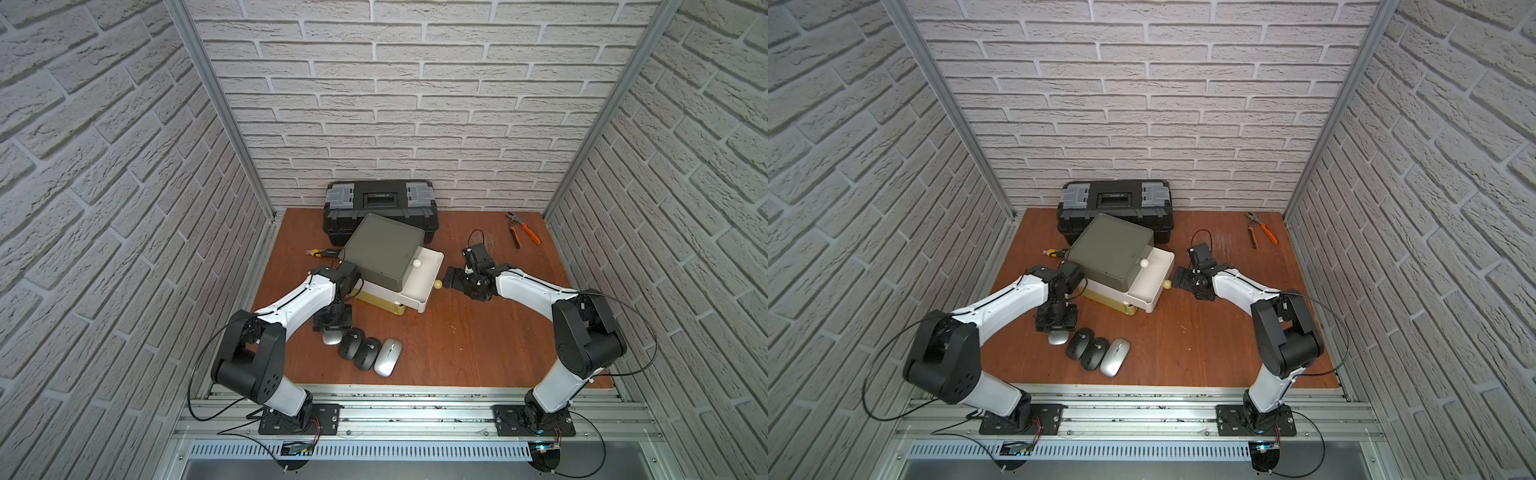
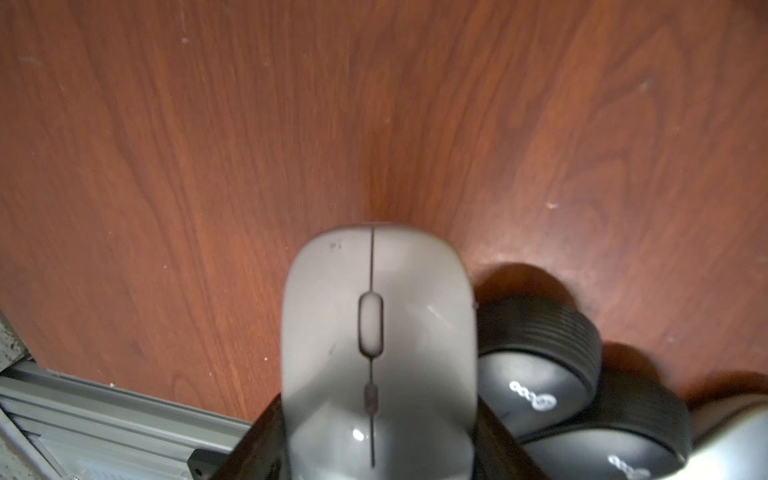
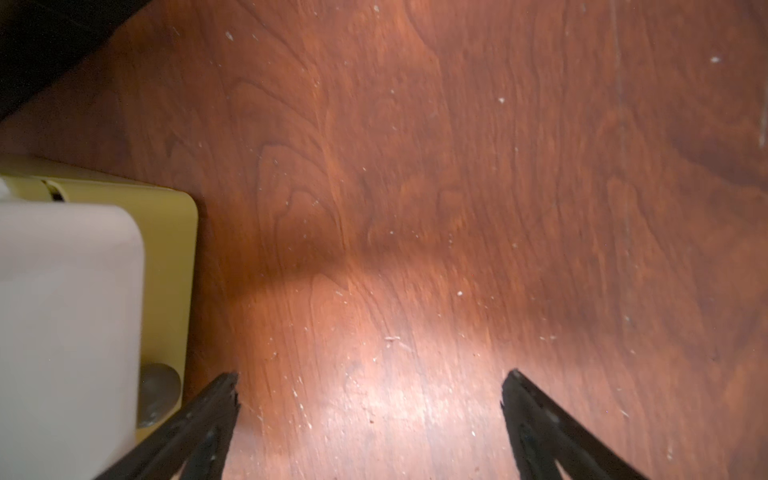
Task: Take the mice out of the drawer
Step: Place the mouse at the center of the board.
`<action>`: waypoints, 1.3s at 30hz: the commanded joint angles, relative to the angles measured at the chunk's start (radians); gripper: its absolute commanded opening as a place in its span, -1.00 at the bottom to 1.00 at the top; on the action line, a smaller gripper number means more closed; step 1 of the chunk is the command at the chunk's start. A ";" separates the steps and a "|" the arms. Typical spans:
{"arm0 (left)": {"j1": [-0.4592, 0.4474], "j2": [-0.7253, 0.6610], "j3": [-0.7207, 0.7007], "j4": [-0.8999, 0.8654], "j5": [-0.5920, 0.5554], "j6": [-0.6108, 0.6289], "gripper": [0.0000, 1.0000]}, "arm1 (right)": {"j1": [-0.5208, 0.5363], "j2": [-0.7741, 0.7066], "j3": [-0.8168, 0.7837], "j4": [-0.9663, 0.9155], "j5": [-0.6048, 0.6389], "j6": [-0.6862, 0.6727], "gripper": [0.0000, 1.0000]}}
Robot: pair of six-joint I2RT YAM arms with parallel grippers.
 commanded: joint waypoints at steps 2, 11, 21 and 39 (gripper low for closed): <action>0.011 0.033 -0.028 0.033 0.010 -0.020 0.11 | 0.010 0.039 0.033 0.042 -0.044 -0.004 0.99; -0.054 0.129 -0.094 0.070 -0.028 -0.081 0.20 | 0.010 0.096 0.042 0.068 -0.079 -0.003 0.99; -0.237 0.169 -0.110 0.094 -0.014 -0.194 0.29 | 0.013 0.102 0.070 0.056 -0.110 -0.004 0.99; -0.406 0.099 -0.115 0.116 -0.002 -0.286 0.81 | 0.043 0.173 0.193 0.031 -0.120 -0.023 1.00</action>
